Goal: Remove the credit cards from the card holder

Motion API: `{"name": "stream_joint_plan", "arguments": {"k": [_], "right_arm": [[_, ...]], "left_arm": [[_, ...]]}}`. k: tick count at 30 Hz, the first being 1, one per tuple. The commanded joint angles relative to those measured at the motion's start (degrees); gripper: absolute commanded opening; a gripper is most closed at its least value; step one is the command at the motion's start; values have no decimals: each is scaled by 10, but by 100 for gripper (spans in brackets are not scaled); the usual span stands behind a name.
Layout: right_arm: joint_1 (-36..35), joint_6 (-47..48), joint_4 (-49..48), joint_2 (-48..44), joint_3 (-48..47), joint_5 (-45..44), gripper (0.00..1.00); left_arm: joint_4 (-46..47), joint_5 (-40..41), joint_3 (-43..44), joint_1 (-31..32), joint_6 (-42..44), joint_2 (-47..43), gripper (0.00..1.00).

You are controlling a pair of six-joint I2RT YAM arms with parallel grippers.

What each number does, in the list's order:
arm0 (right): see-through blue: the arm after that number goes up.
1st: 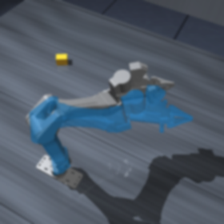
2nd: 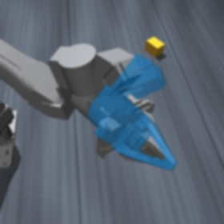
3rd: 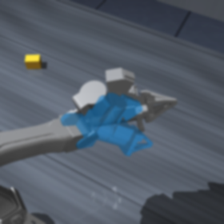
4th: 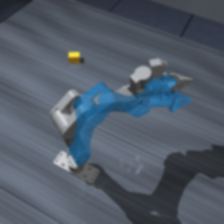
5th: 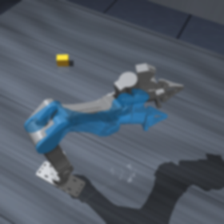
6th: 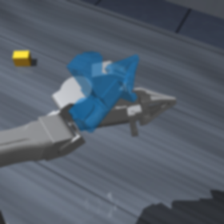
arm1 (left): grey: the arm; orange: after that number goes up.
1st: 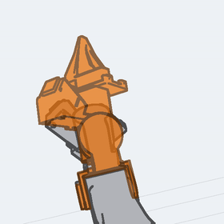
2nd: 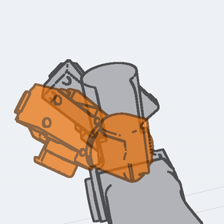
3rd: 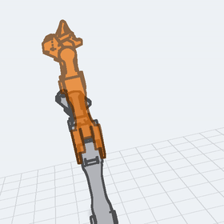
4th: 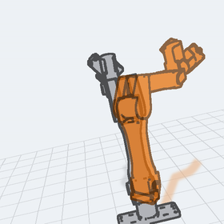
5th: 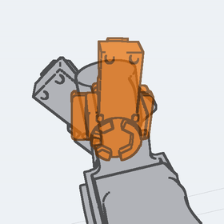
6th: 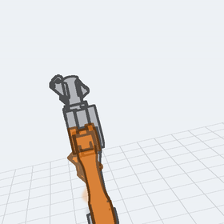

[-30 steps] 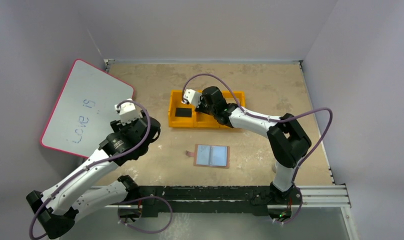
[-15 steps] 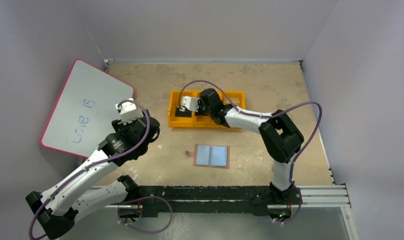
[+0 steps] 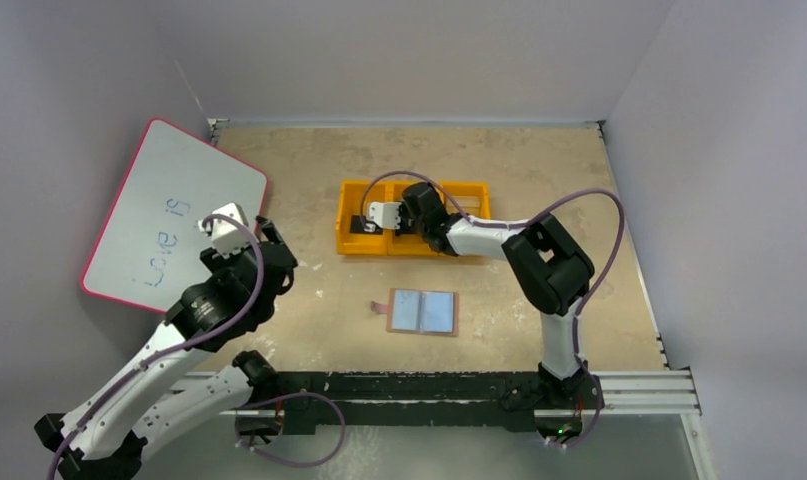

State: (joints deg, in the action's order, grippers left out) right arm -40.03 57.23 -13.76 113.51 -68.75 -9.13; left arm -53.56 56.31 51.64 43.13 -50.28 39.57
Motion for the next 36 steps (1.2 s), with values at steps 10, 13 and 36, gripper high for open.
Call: {"name": "stream_joint_plan", "arguments": {"k": [10,13,36], "right_arm": [[4,-29,6,-52,-19,49,35],[4,-44,18,-67,-17,69,39],[24,-45,5,-19,-13,73,69]], "left_arm": [[15,6,4,-3,12,42,76],[15,6,4,-3,12,41,76],[17,7,3,-3,14,46,76]]}}
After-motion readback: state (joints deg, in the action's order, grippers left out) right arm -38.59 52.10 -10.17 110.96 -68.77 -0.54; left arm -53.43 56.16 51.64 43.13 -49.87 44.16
